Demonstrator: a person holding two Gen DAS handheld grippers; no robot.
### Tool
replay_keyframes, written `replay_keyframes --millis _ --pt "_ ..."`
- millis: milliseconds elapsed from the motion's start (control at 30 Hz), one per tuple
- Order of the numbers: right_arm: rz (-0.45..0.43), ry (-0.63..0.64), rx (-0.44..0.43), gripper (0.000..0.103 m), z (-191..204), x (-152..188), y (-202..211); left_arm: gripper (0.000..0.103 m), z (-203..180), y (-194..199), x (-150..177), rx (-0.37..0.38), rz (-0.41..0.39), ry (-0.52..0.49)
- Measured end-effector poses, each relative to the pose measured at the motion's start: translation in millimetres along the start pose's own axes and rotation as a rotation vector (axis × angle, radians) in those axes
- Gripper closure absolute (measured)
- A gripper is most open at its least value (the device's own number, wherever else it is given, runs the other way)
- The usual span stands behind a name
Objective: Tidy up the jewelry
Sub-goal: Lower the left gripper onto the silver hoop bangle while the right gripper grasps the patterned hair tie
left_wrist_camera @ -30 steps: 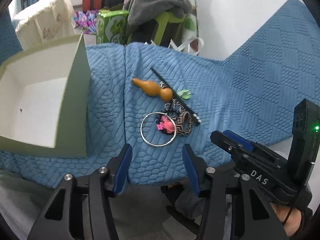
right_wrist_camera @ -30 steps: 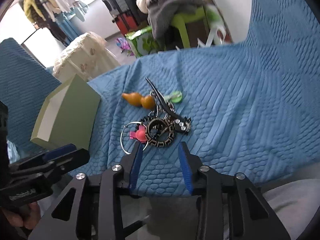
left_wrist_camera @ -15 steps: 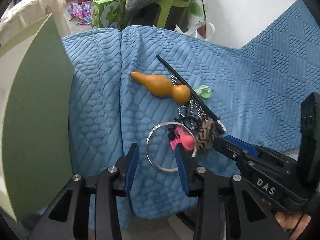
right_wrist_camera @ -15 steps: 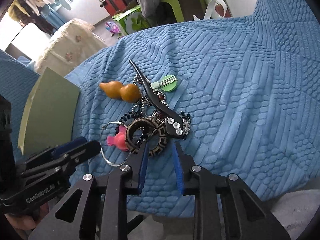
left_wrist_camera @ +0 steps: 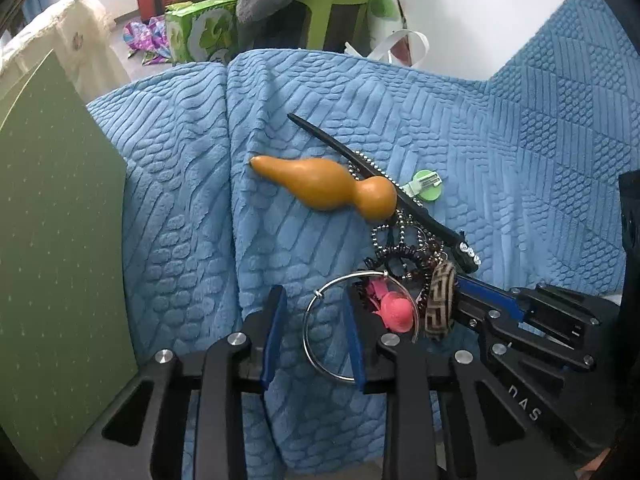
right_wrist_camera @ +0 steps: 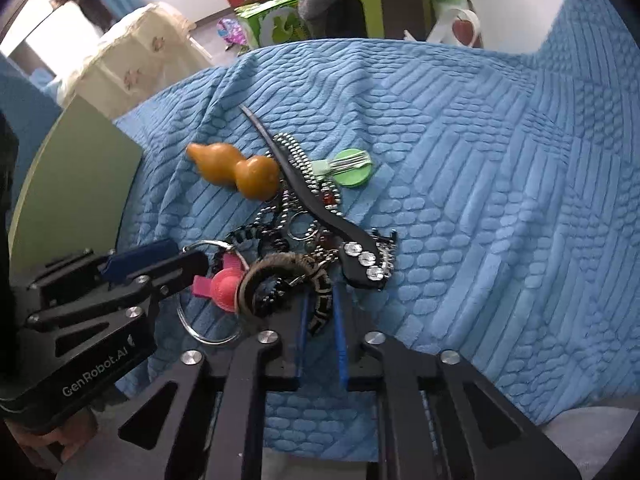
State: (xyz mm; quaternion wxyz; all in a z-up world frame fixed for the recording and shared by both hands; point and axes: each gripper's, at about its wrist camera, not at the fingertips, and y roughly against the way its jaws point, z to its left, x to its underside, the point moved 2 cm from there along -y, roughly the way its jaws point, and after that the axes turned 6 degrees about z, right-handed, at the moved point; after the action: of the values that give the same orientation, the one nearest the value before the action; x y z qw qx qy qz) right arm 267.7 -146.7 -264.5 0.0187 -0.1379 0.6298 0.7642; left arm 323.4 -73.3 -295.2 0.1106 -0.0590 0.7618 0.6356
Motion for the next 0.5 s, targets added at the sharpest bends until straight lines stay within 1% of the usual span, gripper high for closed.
replay_keyframes --millis 167,233,333,400,433,500 --pt "-0.018 0.007 -0.004 0.098 1.2 -0.8 4.9 0.076 -7.7 -3.3 -1.8 -0.033 0.001 -0.048" --pt "-0.024 0.003 0.010 0.098 0.2 0.0 6.5 0.076 -9.5 -4.1 -3.1 -0.042 -0.003 -0.063" --pt "-0.028 -0.014 0.009 0.098 -2.9 0.5 9.1 0.078 -16.1 -7.2 -6.1 -0.061 -0.010 -0.079" --pt "-0.034 -0.029 0.010 0.098 -6.8 1.9 12.2 0.085 -21.7 -9.4 -6.8 -0.104 -0.022 -0.112" --pt "-0.034 -0.034 0.012 0.098 -7.6 1.7 12.4 0.091 -25.8 -10.7 -6.1 -0.129 -0.037 -0.135" --pt "-0.033 -0.049 0.011 0.098 -9.5 2.0 13.5 0.095 -28.0 -11.2 -4.7 -0.132 -0.052 -0.138"
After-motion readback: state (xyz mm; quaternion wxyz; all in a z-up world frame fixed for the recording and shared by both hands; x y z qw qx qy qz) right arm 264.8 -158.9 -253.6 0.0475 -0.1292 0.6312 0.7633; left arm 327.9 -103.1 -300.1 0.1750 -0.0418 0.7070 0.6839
